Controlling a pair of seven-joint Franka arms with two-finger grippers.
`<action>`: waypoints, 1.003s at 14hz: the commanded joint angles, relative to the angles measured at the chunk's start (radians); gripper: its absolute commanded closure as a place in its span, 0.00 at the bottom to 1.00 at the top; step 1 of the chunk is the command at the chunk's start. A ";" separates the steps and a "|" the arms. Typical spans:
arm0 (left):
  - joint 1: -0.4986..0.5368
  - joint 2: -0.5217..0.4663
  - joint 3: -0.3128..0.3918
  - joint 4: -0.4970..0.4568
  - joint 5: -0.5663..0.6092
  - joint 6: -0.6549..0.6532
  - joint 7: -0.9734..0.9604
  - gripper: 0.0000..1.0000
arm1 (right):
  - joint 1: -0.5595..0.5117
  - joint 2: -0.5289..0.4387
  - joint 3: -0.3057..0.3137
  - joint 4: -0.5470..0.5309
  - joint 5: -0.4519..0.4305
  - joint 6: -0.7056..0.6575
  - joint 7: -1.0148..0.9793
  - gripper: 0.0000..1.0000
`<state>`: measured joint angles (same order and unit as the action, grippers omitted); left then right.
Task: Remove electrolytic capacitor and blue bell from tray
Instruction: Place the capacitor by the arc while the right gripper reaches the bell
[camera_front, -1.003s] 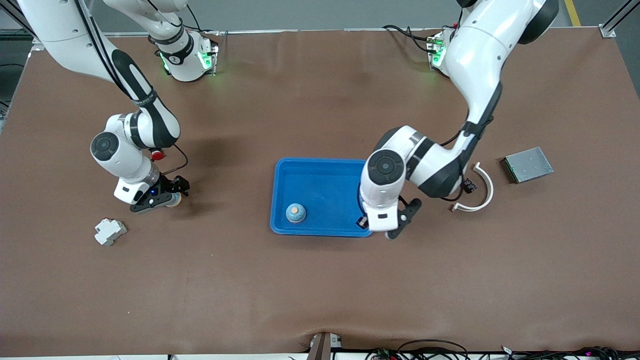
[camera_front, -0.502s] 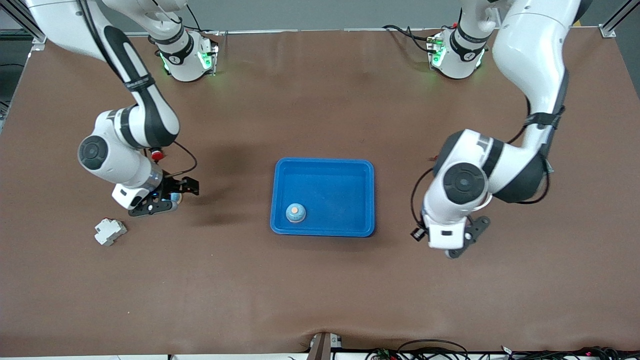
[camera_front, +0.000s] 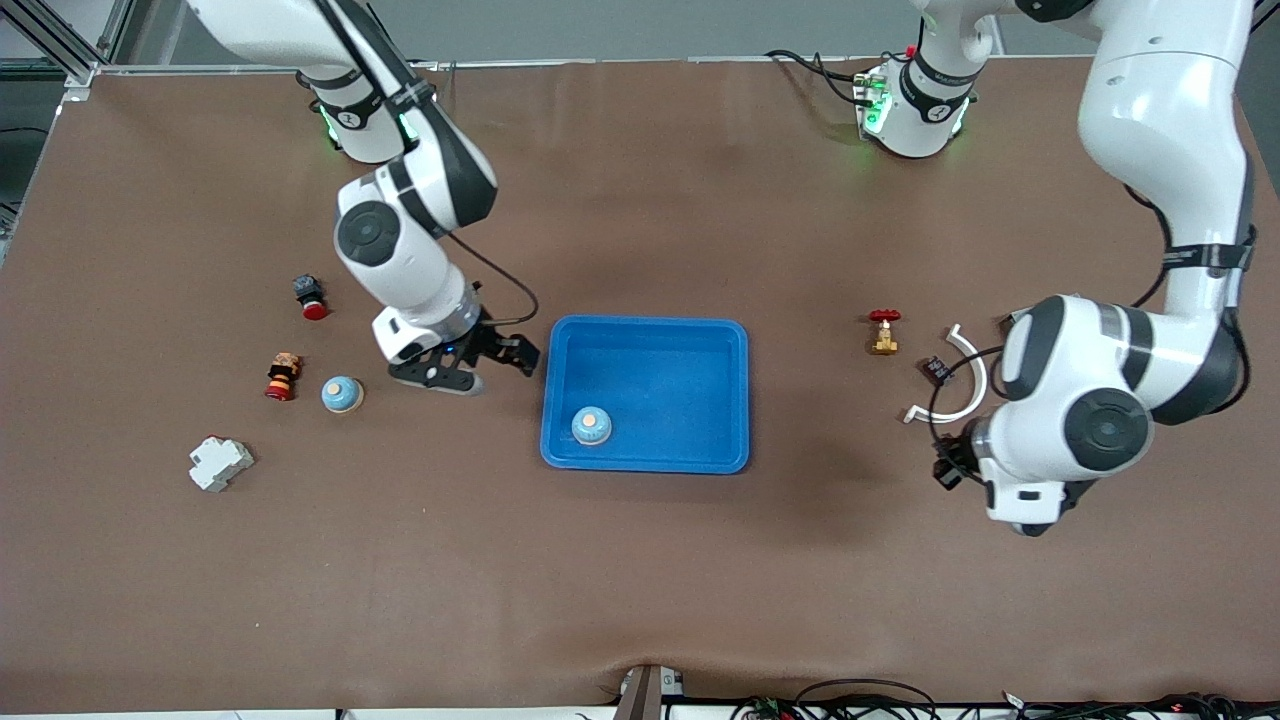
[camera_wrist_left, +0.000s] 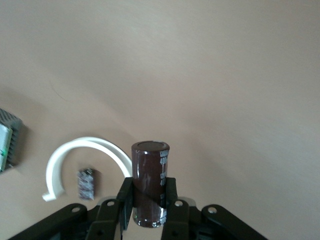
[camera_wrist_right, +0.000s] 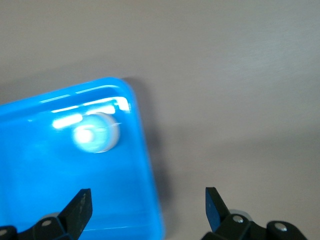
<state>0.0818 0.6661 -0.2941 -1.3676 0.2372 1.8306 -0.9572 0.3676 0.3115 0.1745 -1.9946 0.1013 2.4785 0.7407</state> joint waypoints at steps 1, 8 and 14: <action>0.064 -0.007 -0.005 -0.041 -0.015 -0.001 0.092 1.00 | 0.075 0.119 -0.013 0.144 -0.006 -0.004 0.162 0.00; 0.151 0.041 0.001 -0.154 0.002 0.192 0.241 1.00 | 0.178 0.383 -0.084 0.425 -0.115 -0.019 0.276 0.00; 0.190 0.084 0.003 -0.212 0.048 0.294 0.275 1.00 | 0.198 0.468 -0.109 0.531 -0.180 -0.128 0.282 0.00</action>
<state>0.2673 0.7591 -0.2888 -1.5643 0.2512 2.1077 -0.6917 0.5489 0.7431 0.0780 -1.5185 -0.0573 2.3757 0.9950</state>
